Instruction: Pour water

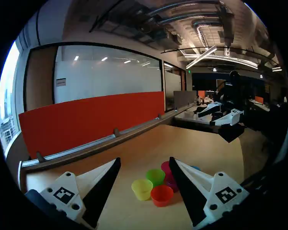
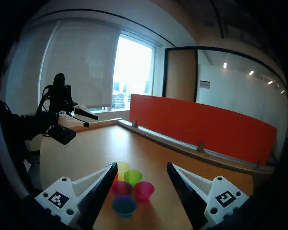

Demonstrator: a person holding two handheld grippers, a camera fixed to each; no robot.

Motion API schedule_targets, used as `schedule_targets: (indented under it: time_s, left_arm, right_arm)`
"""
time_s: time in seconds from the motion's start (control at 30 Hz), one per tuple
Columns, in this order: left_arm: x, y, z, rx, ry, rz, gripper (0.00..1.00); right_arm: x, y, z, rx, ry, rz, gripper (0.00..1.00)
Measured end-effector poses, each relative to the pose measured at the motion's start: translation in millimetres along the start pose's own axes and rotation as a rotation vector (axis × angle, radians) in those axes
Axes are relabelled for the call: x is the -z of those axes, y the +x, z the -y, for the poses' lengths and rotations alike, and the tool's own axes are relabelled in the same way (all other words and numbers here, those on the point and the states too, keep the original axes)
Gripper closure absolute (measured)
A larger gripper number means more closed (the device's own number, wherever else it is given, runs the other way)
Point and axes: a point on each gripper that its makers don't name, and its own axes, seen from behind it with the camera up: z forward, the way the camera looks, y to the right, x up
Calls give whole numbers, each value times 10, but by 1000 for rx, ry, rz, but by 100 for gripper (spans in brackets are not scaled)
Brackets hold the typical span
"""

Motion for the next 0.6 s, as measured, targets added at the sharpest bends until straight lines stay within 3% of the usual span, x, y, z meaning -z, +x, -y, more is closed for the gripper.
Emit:
schedule_targets:
  time_s: [0.6]
  left_arm:
    - [-166,-94,-171,-80,-139,74,7]
  right_arm:
    - [-71,-220,126,37,105,111,0]
